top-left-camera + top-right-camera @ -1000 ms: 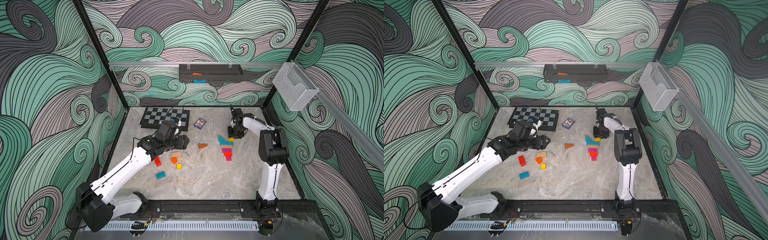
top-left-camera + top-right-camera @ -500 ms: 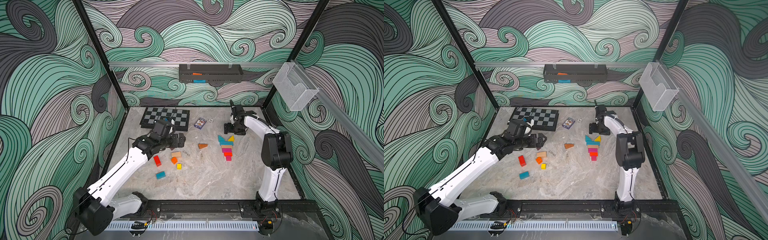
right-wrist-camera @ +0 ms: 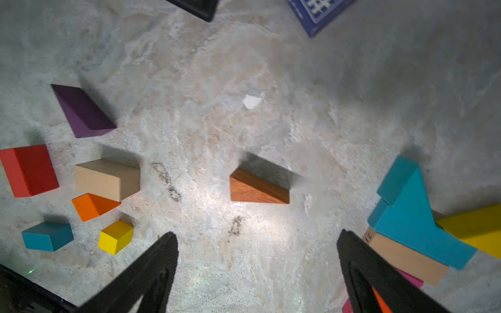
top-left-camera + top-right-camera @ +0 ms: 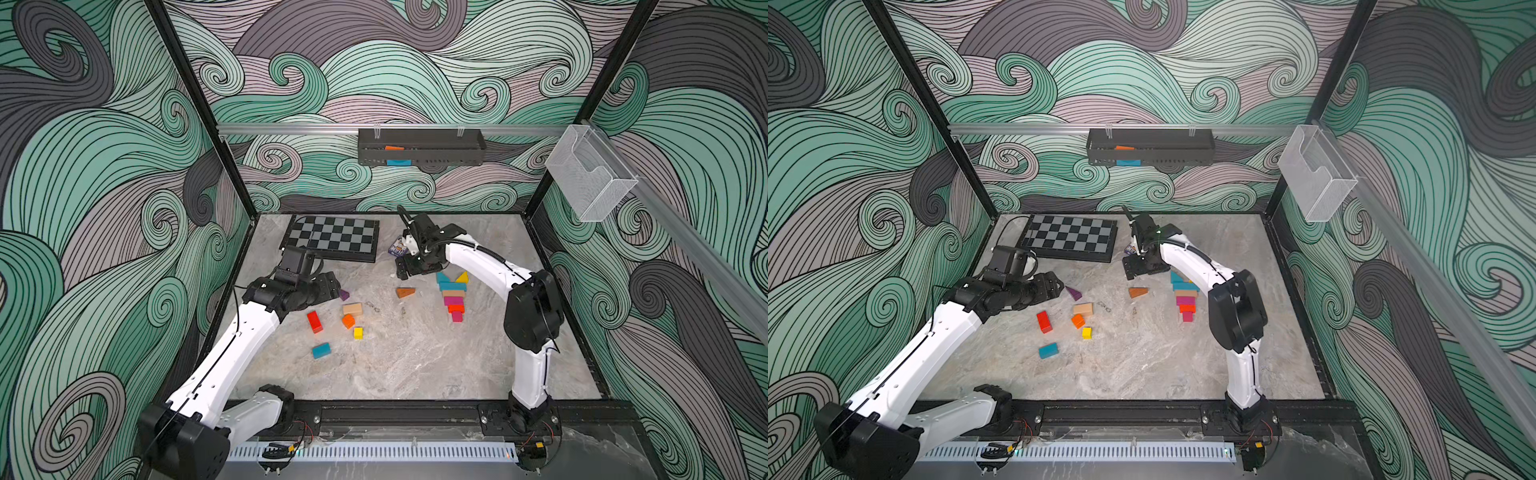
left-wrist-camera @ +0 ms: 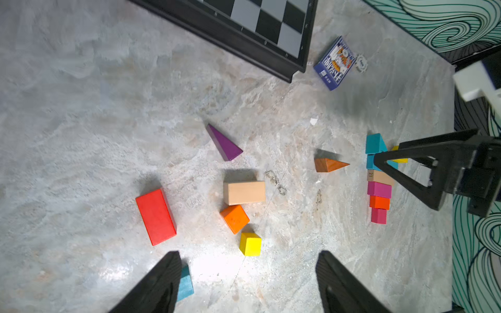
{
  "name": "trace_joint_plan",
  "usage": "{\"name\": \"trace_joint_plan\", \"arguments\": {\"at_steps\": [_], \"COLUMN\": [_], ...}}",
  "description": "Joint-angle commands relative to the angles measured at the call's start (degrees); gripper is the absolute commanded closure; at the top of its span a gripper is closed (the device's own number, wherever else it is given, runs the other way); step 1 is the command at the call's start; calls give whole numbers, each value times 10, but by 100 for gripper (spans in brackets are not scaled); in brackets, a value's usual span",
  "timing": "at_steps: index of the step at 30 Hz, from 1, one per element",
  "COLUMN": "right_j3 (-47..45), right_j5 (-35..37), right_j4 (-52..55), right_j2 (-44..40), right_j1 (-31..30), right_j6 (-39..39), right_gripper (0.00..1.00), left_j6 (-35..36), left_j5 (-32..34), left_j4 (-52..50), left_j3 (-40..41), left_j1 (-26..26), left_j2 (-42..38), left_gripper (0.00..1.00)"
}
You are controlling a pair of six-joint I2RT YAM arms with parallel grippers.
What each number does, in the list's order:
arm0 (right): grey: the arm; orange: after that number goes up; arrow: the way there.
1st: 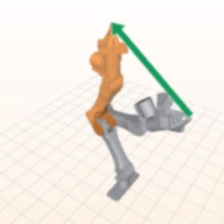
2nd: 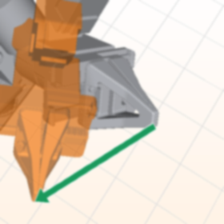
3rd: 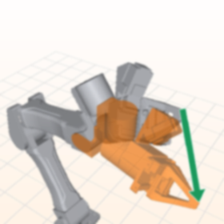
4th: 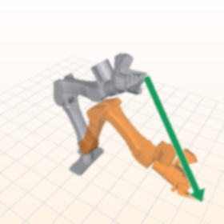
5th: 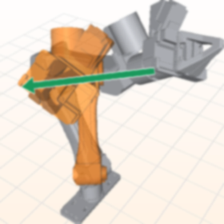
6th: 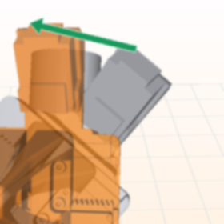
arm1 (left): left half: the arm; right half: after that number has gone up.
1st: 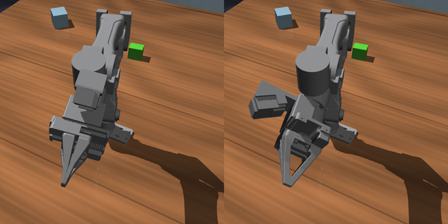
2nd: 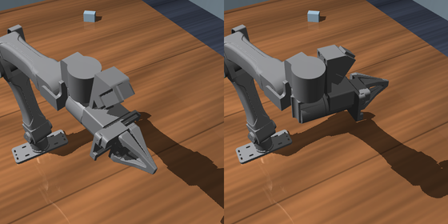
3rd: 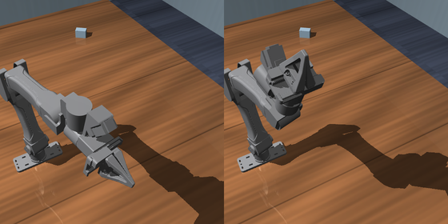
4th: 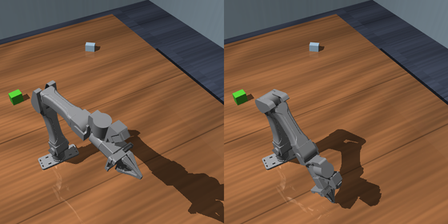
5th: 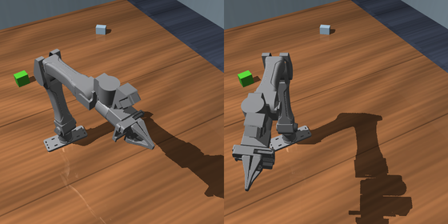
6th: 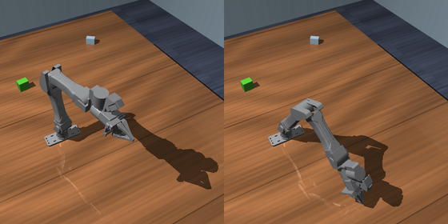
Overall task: Assemble a carrot with building blocks
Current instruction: Move the building block to the center of the board.
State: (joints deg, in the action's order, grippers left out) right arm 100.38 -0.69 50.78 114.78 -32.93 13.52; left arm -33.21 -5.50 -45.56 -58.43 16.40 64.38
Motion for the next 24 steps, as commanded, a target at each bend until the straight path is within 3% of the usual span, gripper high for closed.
{"name": "trace_joint_plan", "arguments": {"at_steps": [1,8,11,24], "right_j3": [21,19,14,-8], "right_j5": [-12,0,6,0], "right_j4": [18,18,18,17], "right_j2": [14,34,40,28], "right_j1": [-15,-28,-34,-39], "right_j6": [-5,-25,-34,-41], "right_gripper": [18,39,40,37], "left_j6": [-23,-34,-39,-43], "left_j5": [-35,-66,-81,-48], "left_j4": [-15,37,34,106], "left_j3": [7,-17,-43,-93], "left_j1": [-25,-44,-47,-51], "left_j2": [41,157,227,359], "left_gripper": [29,30,30,30]}}
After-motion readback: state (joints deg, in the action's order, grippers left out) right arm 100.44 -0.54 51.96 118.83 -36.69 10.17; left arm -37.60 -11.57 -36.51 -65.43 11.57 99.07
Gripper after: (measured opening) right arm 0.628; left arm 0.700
